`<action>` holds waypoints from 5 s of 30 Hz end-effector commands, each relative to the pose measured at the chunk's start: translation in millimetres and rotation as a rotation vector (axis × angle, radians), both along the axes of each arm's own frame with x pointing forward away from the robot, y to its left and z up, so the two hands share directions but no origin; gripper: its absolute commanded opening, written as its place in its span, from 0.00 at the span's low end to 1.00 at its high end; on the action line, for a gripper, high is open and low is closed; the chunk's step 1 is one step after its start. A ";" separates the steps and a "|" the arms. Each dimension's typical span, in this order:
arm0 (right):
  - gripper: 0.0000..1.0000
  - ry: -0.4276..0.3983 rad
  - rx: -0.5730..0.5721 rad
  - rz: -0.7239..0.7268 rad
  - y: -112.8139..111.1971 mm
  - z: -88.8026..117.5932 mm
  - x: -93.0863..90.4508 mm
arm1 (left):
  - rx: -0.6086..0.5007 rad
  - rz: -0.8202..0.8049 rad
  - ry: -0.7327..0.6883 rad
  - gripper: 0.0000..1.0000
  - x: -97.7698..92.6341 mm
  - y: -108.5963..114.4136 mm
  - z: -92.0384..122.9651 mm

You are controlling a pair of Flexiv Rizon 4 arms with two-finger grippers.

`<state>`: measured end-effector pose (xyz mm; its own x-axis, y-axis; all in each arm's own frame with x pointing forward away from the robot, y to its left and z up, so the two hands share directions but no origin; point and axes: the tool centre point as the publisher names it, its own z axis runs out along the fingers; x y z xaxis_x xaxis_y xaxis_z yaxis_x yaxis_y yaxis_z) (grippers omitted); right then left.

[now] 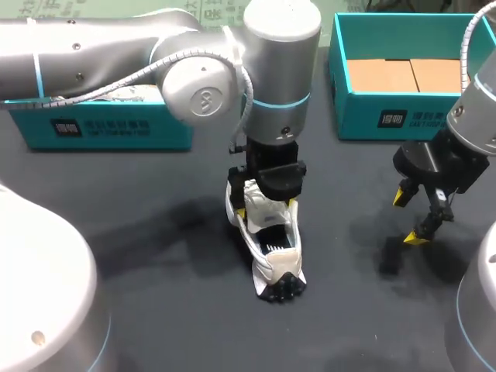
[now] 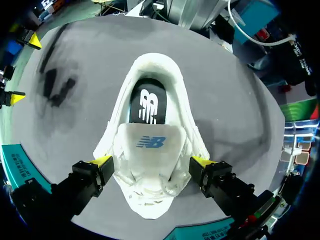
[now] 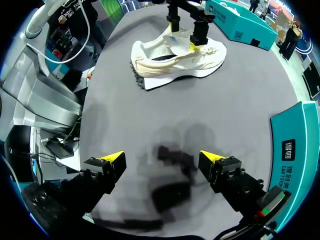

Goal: Take the shoe out of the shoebox, open the shoe tongue, remove and reinsert the insole, then place the shoe into the shoebox

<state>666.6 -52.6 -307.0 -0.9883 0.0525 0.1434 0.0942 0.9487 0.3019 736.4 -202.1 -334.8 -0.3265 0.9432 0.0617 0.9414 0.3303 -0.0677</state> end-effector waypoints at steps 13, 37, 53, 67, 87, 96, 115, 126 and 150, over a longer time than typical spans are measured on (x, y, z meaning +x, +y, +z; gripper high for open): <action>1.00 -0.002 -0.001 -0.001 -0.4 0.1 -1.2 | -0.065 0.017 -0.008 0.64 30.2 16.5 37.1; 1.00 -0.002 -0.001 -0.001 -0.4 0.1 -1.2 | -0.099 -0.142 0.102 0.31 -8.3 -0.2 -2.4; 1.00 -0.002 -0.001 -0.001 -0.4 0.1 -1.2 | -0.123 -0.159 0.095 0.35 -22.7 -2.9 5.0; 1.00 -0.002 -0.001 -0.001 -0.4 0.1 -1.2 | -0.128 -0.178 0.085 0.33 -37.4 3.2 6.8; 1.00 -0.002 -0.001 -0.001 -0.4 0.1 -1.2 | -0.081 0.115 0.140 1.00 -51.7 6.7 69.9; 1.00 -0.002 -0.001 -0.001 -0.4 0.1 -1.2 | -0.045 0.225 0.168 1.00 -72.3 10.2 55.9; 1.00 -0.002 -0.001 -0.001 -0.4 0.1 -1.2 | 0.206 1.093 0.187 1.00 -108.5 -6.2 60.0; 1.00 -0.002 -0.001 -0.001 -0.4 0.1 -1.2 | 0.110 1.536 0.057 1.00 -149.2 -19.1 46.6; 1.00 -0.002 -0.001 -0.001 -0.4 0.1 -1.2 | 0.041 1.731 -0.007 1.00 -126.7 -33.0 5.8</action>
<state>666.6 -52.6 -306.9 -0.9883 0.0527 0.1433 0.0944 0.9487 0.3017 604.9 -230.2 -322.4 -0.8713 -0.4878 0.0534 -0.4901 0.8707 -0.0416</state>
